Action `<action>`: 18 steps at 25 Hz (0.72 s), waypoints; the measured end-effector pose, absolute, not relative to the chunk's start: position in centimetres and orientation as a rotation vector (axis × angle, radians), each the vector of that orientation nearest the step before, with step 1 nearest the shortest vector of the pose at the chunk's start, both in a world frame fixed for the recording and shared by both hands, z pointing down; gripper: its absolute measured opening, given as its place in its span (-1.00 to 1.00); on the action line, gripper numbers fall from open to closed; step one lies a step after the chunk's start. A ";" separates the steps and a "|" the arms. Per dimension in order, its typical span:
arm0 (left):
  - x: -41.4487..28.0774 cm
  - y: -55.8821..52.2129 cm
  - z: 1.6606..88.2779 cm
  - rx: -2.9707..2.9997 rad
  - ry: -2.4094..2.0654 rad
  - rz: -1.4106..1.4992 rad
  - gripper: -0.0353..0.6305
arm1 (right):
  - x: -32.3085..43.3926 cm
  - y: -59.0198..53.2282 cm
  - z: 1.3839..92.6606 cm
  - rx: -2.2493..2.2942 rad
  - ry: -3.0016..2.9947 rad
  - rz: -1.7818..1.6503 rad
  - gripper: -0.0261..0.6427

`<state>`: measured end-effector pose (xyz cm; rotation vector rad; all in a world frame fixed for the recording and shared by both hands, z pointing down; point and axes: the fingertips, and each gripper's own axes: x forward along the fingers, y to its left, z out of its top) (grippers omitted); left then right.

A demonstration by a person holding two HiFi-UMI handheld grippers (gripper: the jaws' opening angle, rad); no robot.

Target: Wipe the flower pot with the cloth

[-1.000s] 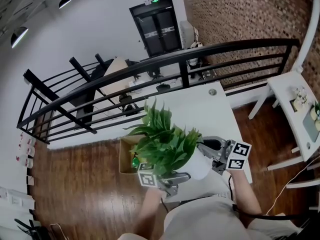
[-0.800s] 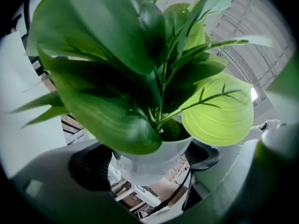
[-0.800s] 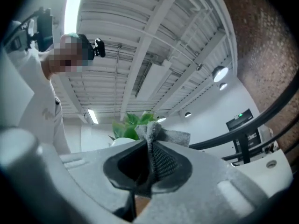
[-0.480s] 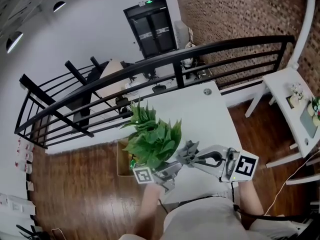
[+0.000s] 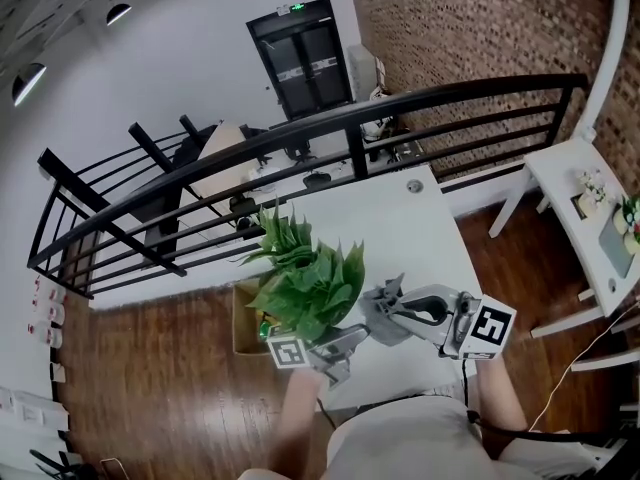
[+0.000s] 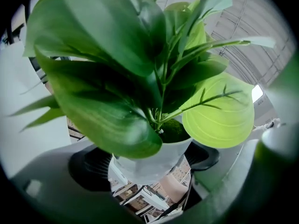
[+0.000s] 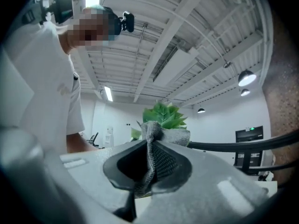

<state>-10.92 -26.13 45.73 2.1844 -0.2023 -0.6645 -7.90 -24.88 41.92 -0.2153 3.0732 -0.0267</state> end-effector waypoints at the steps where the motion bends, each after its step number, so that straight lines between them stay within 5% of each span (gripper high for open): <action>1: -10.9 -26.1 45.8 2.183 -0.203 -0.658 0.64 | -7.6 -25.6 42.3 -0.243 3.058 -0.060 -0.89; 18: -11.6 -24.9 46.7 2.238 -0.215 -0.543 0.64 | -8.2 -29.9 48.7 -0.282 2.927 -0.559 -0.89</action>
